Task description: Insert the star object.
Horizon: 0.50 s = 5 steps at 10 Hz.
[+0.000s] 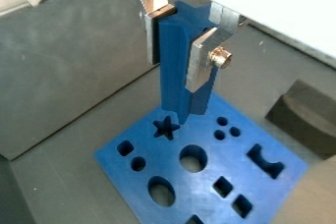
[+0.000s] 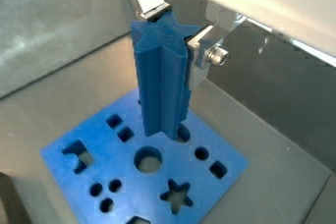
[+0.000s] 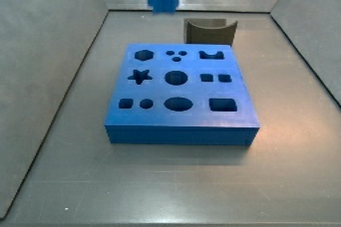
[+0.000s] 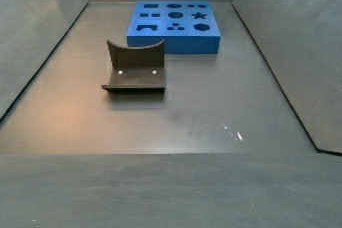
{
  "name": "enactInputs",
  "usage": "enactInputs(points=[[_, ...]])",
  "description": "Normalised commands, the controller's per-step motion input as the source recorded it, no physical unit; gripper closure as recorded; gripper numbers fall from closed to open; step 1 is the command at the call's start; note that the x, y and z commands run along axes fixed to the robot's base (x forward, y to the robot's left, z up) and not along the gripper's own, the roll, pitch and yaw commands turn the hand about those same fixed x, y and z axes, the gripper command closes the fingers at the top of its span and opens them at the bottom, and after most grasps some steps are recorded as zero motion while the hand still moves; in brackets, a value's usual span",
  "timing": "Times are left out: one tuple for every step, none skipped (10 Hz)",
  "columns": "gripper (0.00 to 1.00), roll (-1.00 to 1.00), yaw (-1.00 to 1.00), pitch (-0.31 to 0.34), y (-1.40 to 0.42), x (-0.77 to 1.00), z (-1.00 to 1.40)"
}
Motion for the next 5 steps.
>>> enactInputs(points=[[1.00, 0.07, 0.00, -0.090, 0.01, -0.35, -1.00], [1.00, 0.08, 0.00, -0.087, 0.01, -0.35, -1.00], [1.00, 0.07, 0.00, -0.079, 0.01, -0.28, -1.00], [1.00, 0.09, 0.00, -0.057, 0.01, -0.18, -1.00], [1.00, 0.10, 0.00, -0.044, 0.01, -0.12, -1.00]])
